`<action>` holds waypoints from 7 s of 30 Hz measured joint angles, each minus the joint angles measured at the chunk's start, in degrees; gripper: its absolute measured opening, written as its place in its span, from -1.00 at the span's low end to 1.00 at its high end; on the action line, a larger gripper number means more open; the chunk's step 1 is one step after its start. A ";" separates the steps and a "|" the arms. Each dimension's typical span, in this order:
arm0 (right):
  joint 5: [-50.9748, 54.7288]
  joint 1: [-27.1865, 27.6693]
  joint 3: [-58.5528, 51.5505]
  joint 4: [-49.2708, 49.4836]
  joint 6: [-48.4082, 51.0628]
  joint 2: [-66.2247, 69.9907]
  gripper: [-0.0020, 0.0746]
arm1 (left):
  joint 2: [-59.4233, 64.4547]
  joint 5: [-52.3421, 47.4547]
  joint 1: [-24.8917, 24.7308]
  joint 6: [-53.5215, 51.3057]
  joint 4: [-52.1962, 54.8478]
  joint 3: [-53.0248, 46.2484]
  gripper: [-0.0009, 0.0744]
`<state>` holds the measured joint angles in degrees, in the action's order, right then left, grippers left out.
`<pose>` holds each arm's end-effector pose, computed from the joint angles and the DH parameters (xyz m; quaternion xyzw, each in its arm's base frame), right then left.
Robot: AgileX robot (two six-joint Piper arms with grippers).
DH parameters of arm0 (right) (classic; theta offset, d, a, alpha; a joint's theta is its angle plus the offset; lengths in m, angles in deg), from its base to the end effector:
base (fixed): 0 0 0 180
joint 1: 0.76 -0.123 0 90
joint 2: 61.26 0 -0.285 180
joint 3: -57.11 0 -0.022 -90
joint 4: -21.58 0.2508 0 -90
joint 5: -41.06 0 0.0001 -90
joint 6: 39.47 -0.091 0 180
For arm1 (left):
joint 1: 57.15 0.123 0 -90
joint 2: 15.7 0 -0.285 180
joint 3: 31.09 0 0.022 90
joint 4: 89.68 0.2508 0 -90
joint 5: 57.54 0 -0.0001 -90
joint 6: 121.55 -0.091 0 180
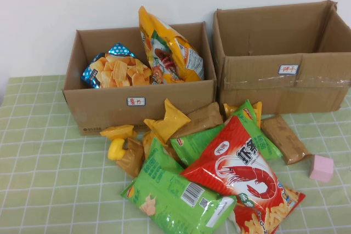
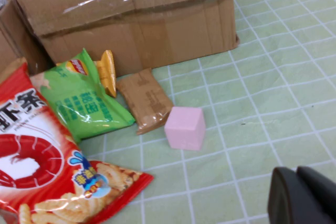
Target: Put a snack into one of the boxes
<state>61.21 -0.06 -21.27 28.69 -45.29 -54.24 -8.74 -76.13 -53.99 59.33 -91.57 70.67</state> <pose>0.0530 0.0032 0.1756 0.0786 0.7915 0.0791 0.6008 0.0535 0.0020 0.1787 -0.0368 0.7860 -0.0015 0.6172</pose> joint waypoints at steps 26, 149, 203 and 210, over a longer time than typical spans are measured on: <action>0.00 0.00 0.00 4.21 -0.09 0.00 -0.95 | 0.00 0.59 0.00 0.00 -3.21 0.00 -0.98; -0.99 0.00 -0.43 55.00 16.10 0.00 -0.95 | 108.94 -8.88 -26.82 46.57 30.61 70.66 0.69; -1.94 0.00 -0.43 54.97 17.51 0.00 -0.95 | 93.04 -15.52 -29.16 2.58 -3.58 70.79 0.03; -1.97 0.00 -0.43 54.88 17.51 0.00 -0.95 | 91.51 -1.56 -36.37 -6.86 -7.47 73.65 0.03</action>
<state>59.24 -0.06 -21.70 83.57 -27.77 -54.24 82.77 -77.69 -90.37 52.47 -99.04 144.32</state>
